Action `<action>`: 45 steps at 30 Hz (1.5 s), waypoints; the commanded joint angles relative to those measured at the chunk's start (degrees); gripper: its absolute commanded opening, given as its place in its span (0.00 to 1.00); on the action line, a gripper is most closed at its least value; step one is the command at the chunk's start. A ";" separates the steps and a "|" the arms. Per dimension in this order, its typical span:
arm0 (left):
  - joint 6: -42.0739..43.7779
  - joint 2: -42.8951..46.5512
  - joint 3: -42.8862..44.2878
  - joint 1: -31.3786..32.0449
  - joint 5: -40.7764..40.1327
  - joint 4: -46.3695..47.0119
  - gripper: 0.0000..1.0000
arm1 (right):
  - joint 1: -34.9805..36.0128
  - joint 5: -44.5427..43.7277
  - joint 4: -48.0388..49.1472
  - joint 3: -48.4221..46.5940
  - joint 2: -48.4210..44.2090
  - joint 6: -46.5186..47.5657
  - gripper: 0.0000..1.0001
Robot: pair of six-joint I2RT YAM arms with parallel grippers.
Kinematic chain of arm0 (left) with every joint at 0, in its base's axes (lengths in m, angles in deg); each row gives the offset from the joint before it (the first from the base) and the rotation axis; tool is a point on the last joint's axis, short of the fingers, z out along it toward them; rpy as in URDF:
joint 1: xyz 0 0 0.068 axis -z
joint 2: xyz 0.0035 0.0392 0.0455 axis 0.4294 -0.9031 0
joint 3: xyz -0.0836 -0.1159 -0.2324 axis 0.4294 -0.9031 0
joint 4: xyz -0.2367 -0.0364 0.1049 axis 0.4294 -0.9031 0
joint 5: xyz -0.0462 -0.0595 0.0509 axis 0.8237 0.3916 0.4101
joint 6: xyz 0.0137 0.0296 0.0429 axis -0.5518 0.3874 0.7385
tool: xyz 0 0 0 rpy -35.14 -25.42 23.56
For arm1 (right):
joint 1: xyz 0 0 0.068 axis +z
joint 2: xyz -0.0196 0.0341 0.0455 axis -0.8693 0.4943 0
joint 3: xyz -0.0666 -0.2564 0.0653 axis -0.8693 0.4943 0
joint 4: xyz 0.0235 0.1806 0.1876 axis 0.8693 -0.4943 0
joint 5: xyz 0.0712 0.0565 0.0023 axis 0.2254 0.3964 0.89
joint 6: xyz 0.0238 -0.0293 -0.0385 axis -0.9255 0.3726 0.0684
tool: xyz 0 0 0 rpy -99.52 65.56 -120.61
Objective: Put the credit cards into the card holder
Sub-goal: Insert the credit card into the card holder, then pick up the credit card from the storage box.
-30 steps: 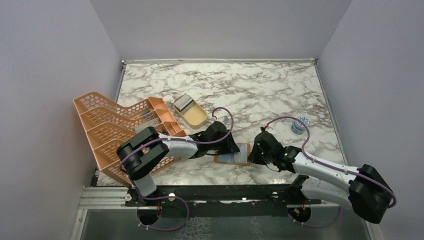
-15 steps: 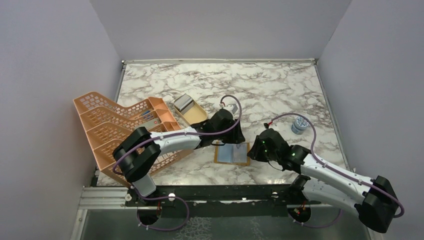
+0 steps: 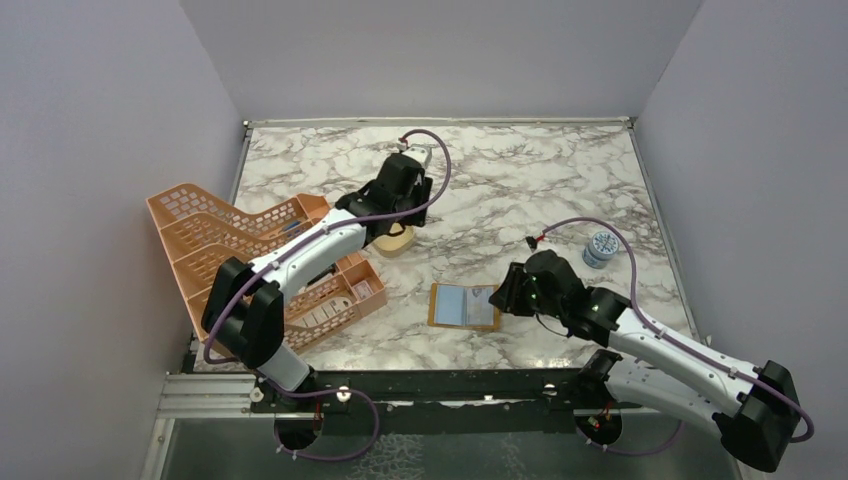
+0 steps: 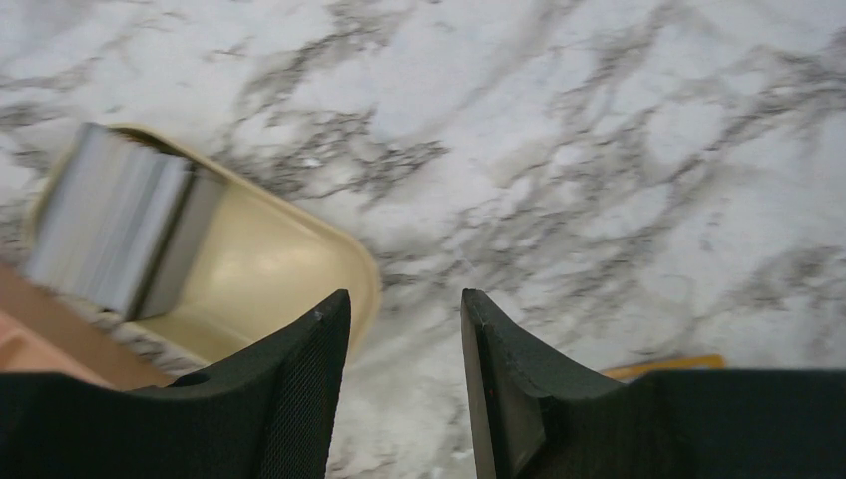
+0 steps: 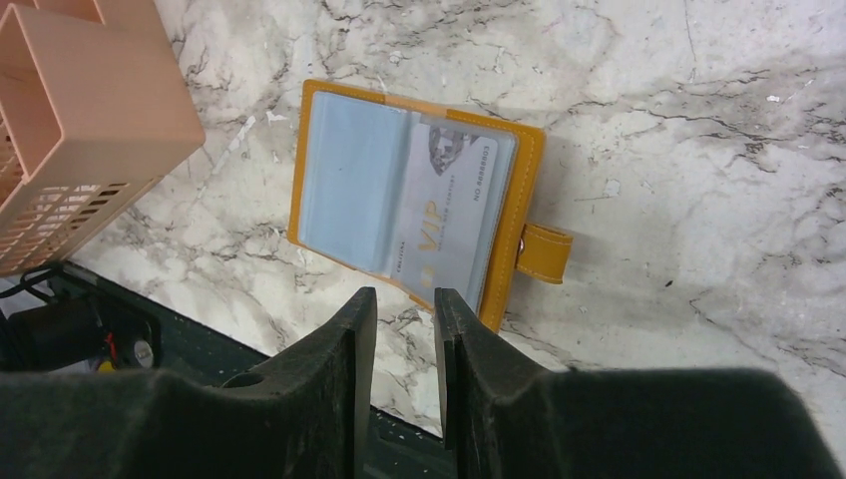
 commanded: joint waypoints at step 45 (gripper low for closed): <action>37.48 -22.13 11.11 -11.74 -21.66 -4.95 0.56 | 0.12 1.71 5.02 -3.64 0.59 3.92 0.29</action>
